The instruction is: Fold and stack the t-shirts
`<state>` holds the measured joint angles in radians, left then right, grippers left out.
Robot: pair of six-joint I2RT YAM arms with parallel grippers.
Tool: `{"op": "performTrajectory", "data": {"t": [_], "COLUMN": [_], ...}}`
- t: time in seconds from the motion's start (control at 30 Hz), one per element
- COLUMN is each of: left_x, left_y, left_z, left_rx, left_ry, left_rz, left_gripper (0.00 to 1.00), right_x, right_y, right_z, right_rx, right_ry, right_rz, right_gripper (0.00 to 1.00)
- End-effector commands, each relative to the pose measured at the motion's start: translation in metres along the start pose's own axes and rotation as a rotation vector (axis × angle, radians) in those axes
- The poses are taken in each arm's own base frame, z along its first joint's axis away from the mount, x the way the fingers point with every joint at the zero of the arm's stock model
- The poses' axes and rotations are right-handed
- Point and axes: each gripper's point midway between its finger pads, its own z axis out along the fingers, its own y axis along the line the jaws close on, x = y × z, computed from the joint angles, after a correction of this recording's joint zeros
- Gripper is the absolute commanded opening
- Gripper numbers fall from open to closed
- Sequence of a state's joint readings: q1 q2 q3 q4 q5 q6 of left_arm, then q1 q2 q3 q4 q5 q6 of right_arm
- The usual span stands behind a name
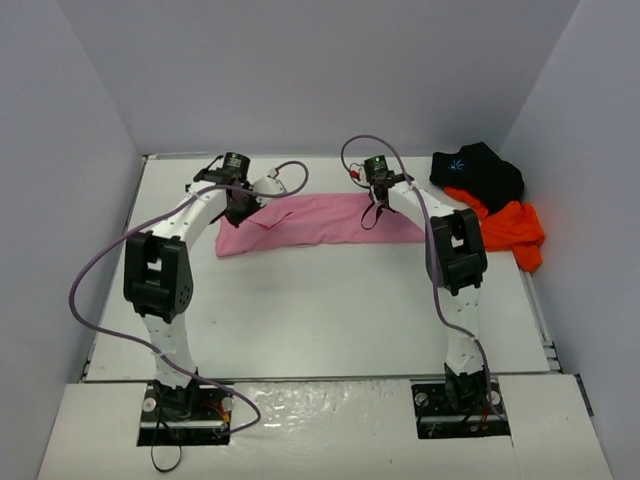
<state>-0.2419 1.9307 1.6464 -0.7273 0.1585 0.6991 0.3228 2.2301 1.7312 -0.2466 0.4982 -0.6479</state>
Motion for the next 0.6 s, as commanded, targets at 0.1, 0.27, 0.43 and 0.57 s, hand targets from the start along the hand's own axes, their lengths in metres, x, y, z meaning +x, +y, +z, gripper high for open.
{"op": "performTrajectory", "data": {"t": [0.1,0.27,0.43,0.57], "left_x": [-0.02,0.007,0.04,0.059], "left_y": [0.01,-0.002,-0.013,-0.005], "left_z": [0.002,0.023,0.034,0.04], "left_rx": [-0.022,0.038,0.133,0.172], "left_ry": [-0.04,0.05,0.139,0.175], "left_rz": [0.013,0.056,0.084,0.058], "left_gripper": [0.0,0.0,0.0,0.0], "right_x": [-0.002,0.032,0.066,0.078], "right_y": [0.002,0.013,0.029,0.03], "right_z": [0.012,0.034,0.045,0.055], "right_rx": [-0.055,-0.113,-0.164,-0.167], "right_ry": [0.009,0.098,0.203,0.247], "right_rz": [-0.023,-0.073,-0.158,-0.167], "right_gripper": [0.0,0.0,0.0,0.0]}}
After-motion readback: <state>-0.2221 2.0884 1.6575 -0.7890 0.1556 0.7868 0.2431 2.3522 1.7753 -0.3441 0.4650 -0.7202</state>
